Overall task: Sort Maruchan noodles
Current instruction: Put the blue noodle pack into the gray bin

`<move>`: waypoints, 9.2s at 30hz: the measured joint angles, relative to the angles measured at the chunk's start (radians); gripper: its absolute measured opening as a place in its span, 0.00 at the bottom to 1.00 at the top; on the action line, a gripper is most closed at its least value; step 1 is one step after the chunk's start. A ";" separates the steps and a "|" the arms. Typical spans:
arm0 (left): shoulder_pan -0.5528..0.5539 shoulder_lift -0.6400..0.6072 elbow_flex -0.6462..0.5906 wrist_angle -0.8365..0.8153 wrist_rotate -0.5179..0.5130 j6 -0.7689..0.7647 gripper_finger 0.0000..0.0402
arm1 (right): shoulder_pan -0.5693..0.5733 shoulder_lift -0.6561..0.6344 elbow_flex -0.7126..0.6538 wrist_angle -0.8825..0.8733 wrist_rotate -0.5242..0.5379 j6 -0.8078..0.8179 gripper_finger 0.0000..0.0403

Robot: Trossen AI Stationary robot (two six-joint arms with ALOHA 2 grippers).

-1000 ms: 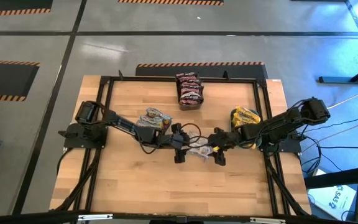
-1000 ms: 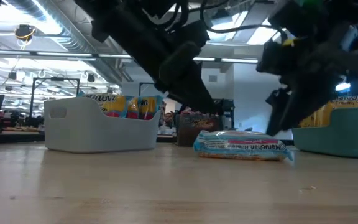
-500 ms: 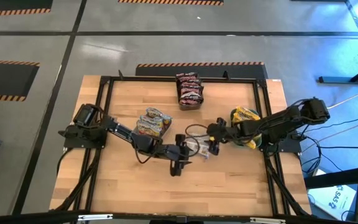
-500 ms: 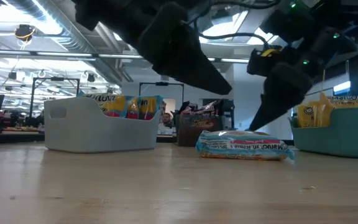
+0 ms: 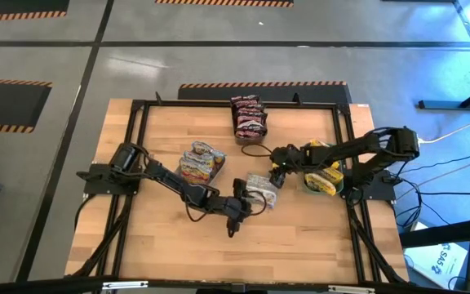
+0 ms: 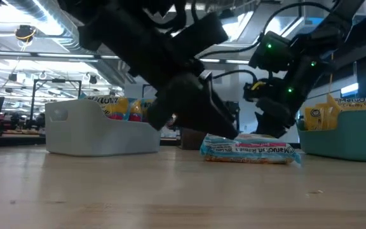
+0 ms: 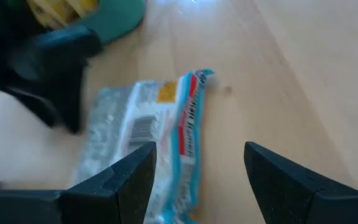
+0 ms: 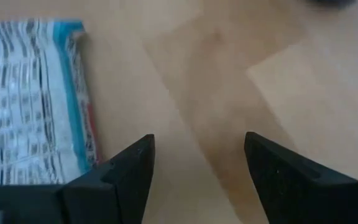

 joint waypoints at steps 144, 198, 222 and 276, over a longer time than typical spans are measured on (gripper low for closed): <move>-0.292 -0.033 0.143 -0.548 -0.422 -0.385 0.59 | 0.277 0.274 0.160 0.576 -0.523 0.390 0.31; -0.279 -0.073 0.143 -0.221 -1.070 0.432 0.34 | 0.052 0.121 0.307 0.641 -0.720 0.504 0.37; -0.484 -0.133 0.143 -0.229 -1.077 0.142 0.27 | -0.095 0.022 0.308 0.641 -0.851 0.376 0.72; -0.421 -0.862 -0.463 -0.152 -0.404 -0.690 0.27 | 0.307 0.365 0.753 0.170 -0.181 -0.278 0.71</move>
